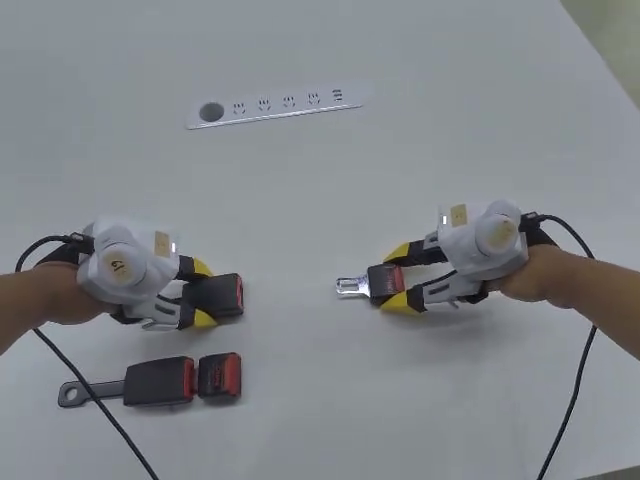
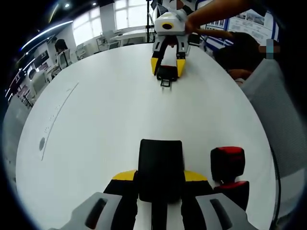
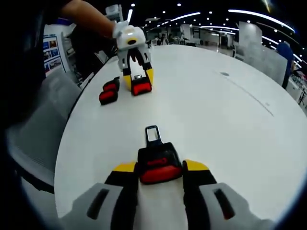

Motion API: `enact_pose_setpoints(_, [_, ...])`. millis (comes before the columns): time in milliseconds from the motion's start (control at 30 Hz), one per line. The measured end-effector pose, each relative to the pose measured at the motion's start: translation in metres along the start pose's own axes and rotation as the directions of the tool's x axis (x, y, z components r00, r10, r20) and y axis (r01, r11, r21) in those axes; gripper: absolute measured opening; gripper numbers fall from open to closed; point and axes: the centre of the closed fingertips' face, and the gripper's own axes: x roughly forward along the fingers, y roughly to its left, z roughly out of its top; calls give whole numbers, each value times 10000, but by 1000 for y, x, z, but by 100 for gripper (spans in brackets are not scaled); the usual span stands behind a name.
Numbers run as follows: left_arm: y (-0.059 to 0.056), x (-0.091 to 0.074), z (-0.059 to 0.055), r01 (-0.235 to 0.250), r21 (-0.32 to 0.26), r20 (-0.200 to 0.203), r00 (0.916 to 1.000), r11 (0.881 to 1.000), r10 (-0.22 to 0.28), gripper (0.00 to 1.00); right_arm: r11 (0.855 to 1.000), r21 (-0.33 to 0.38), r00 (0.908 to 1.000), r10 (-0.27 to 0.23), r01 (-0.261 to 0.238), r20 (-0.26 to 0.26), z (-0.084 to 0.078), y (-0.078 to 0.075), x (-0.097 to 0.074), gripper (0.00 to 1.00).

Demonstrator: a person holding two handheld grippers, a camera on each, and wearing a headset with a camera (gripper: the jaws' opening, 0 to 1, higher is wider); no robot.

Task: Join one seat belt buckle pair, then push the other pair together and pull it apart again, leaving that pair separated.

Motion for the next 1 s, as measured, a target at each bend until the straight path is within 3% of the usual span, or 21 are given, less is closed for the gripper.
enact_pose_setpoints(167, [0,0,0,-26,-88,47,10000,10000,27,36,9999,-17,9998,-166,166,-78,3,-1,4,38])
enact_pose_setpoints(267, [0,0,0,-99,-250,-74,9999,9996,97,36,9969,505,9981,-608,611,-73,4,-4,3,43])
enact_pose_setpoints(300, [1,-1,0,-313,-862,-200,9994,9958,297,37,9940,901,9978,-644,624,187,6,-3,2,47])
enact_pose_setpoints(333, [0,-1,-1,-321,-999,-235,9993,9945,299,38,9909,1175,9967,-705,654,404,10,-4,0,50])
enact_pose_setpoints(367, [0,-2,1,-398,-1521,-164,9992,9876,377,42,9884,1252,9930,-954,861,703,14,-6,-2,53])
enact_pose_setpoints(433, [2,-8,9,-528,-1830,312,9977,9817,595,50,9821,1222,9836,-1553,1436,922,18,-13,-7,60])
enact_pose_setpoints(500, [9,-16,13,-1046,-2456,570,9909,9637,1221,61,9722,1366,9734,-2050,1904,1022,23,-15,-11,68])
enact_pose_setpoints(533, [13,-19,15,-1291,-2847,683,9856,9499,1544,65,9643,1477,9660,-2362,2197,1052,24,-19,-12,71])
enact_pose_setpoints(567, [16,-21,19,-1450,-3319,991,9773,9321,1874,71,9433,1782,9488,-3001,2799,983,22,-26,-13,75])
enact_pose_setpoints(600, [17,-26,24,-1528,-3694,1298,9682,9166,2138,75,9344,1807,9390,-3284,3071,1023,23,-28,-13,79])
enact_pose_setpoints(667, [20,-34,19,-1964,-4334,1049,9583,8796,2657,80,9176,2043,9224,-3686,3411,1152,26,-28,-14,80])
enact_pose_setpoints(733, [25,-47,19,-2445,-4762,1194,9337,8446,3376,83,8872,2136,8907,-4390,4090,1180,30,-29,-17,83])
enact_pose_setpoints(767, [27,-55,21,-2677,-5016,1363,9146,8227,3807,87,8780,2277,8822,-4548,4211,1223,32,-27,-18,85])
enact_pose_setpoints(800, [27,-60,21,-2780,-5129,1444,9047,8122,4008,90,8623,2615,8699,-4764,4337,1281,35,-25,-19,88])
enact_pose_setpoints(833, [26,-66,22,-2918,-5329,1516,8905,7943,4289,93,8492,2829,8617,-4927,4458,1212,35,-23,-20,89])
enact_pose_setpoints(867, [25,-71,21,-3013,-5492,1502,8820,7795,4467,95,8354,2931,8513,-5128,4650,1111,34,-23,-21,90])
enact_pose_setpoints(900, [23,-77,21,-3056,-5843,1581,8658,7518,4748,95,8298,2871,8425,-5261,4785,1162,36,-20,-21,90])
enact_pose_setpoints(933, [21,-81,21,-3015,-6039,1669,8574,7378,4869,95,8249,2867,8352,-5360,4871,1232,39,-17,-21,90])
enact_pose_setpoints(1000, [13,-87,18,-3060,-6253,1638,8480,7179,5041,96,8200,2938,8312,-5421,4912,1235,43,-7,-20,93])
